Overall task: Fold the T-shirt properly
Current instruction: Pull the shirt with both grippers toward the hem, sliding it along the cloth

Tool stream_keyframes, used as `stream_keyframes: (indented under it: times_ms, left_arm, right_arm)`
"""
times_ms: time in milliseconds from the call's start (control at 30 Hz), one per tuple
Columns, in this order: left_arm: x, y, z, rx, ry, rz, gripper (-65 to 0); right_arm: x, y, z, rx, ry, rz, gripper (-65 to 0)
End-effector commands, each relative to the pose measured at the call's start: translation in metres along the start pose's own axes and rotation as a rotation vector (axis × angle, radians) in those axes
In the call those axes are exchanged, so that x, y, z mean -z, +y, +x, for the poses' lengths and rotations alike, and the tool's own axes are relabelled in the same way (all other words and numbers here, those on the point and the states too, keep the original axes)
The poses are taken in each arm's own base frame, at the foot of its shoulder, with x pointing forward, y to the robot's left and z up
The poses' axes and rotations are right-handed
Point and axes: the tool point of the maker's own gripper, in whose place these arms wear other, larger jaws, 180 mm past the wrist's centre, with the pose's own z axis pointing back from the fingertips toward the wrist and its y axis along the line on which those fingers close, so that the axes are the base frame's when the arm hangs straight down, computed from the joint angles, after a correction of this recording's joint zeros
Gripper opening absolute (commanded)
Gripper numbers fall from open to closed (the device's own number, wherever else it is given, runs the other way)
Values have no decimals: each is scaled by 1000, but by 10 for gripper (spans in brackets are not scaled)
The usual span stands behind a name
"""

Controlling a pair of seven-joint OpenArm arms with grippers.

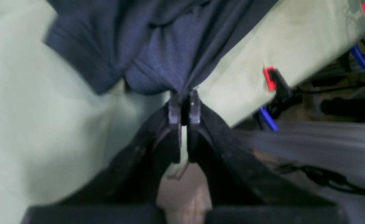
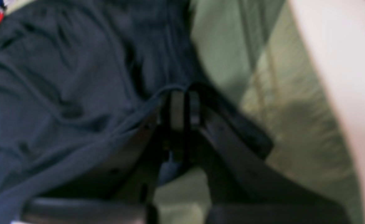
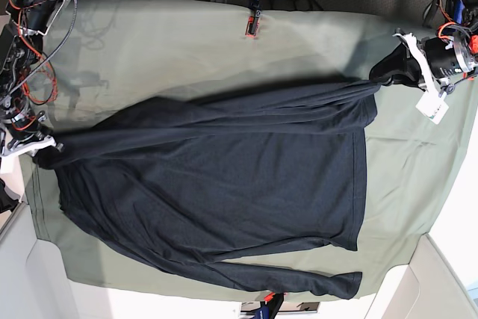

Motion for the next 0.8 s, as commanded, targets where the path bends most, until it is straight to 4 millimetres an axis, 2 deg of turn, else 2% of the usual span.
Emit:
stream_keyframes:
  times_ms: [0, 300, 467, 633, 767]
  left_arm:
    - [-5, 3, 13, 25, -33, 4, -650]
    - [-3, 28, 36, -13, -109, 29, -650]
    - [-2, 44, 45, -56, -152, 39, -650]
    - [9, 51, 63, -18, -156, 46, -650]
    - [22, 65, 72, 12, -137, 93, -650]
  right_arm:
    - [-2, 3, 30, -13, -73, 12, -650]
    - [7, 17, 44, -18, -79, 41, -650]
    - [15, 24, 44, -19, -64, 59, -650]
    - [16, 28, 43, -27, -64, 65, -650]
    - [17, 24, 41, -47, -54, 47, -650]
